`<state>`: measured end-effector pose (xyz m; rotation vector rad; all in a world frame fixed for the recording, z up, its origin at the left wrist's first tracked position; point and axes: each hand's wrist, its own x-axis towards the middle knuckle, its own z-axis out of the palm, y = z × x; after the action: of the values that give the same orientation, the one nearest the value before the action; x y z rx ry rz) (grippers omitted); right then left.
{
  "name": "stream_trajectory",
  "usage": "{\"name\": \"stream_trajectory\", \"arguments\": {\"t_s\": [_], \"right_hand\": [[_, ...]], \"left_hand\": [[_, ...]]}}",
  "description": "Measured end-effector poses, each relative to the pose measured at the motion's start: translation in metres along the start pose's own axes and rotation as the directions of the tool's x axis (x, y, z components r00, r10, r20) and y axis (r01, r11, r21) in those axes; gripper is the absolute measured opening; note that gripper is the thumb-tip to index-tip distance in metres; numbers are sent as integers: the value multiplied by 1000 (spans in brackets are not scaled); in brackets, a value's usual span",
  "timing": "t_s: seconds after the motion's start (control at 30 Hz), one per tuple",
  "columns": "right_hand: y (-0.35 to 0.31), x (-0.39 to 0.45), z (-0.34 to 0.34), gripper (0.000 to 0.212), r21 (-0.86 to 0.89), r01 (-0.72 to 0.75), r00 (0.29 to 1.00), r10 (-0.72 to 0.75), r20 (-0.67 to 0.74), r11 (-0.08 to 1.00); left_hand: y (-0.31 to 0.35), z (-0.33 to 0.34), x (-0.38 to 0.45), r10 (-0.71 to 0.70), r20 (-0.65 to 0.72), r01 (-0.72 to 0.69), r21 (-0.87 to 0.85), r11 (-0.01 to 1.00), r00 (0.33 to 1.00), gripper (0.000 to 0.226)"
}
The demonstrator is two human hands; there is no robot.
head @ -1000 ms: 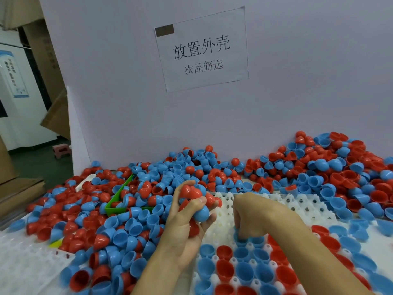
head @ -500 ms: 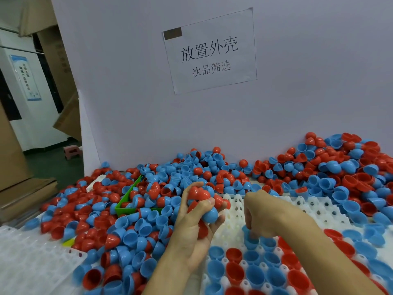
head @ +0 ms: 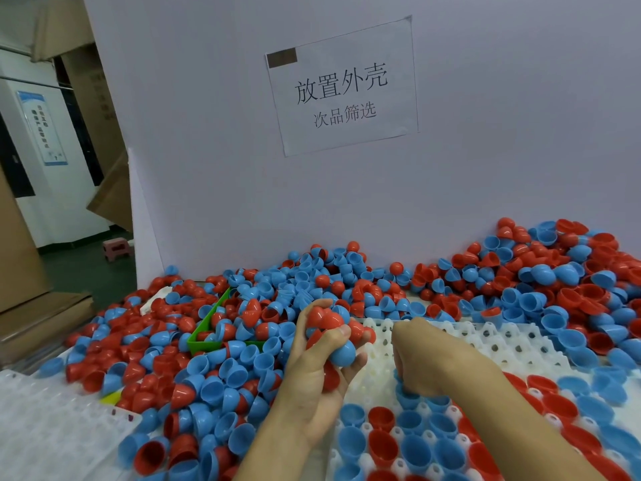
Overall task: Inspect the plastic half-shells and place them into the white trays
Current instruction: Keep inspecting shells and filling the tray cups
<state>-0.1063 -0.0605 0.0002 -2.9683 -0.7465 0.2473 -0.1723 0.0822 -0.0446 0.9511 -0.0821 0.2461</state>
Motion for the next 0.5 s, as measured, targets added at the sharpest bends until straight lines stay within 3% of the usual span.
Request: {"name": "stream_trajectory", "arguments": {"t_s": [0.13,0.33,0.43,0.5], "right_hand": [[0,0,1,26,27,13,1000,-14,24,1000],[3,-5,-8,12,-10,34,998,-34,47,999],[9,-6,-16,6,2,79,997,-79,-23,997],[13,-7,-24,22,52,137,986,-131,-98,989]], "left_hand": [[-1,0,-1,-1,-1,1,-1,1000,1000,47],[1,0,1,4,12,-4,-14,1000,1000,48],[0,0,0,1,21,0,-29,1000,1000,53],[0,0,-1,2,26,-1,-36,999,1000,55]]}}
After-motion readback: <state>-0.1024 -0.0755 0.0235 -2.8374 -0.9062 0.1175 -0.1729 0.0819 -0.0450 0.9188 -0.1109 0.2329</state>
